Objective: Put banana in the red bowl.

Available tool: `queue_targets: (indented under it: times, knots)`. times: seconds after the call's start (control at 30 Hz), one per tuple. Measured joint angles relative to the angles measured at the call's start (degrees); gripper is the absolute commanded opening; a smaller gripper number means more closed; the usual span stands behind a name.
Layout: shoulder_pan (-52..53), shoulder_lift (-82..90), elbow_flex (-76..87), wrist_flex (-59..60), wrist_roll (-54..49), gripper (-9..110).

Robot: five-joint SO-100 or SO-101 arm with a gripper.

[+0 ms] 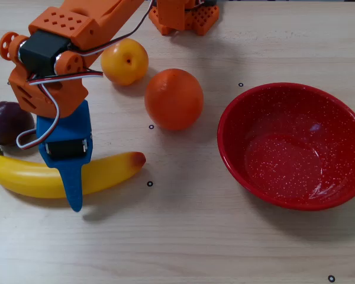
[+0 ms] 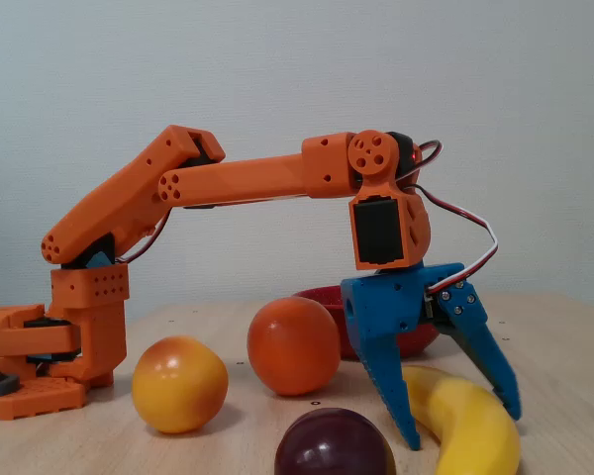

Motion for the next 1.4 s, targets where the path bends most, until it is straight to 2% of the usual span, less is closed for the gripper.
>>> queue_targets:
  times: [0.23,0.6,1.4]
  knots:
    - [0.00,0.00,0.00,0.00,-0.62,24]
    - [-0.44,0.00,0.00,-0.09,-2.46,0]
    - [-0.44,0.62,0.09,0.79,-4.66,0]
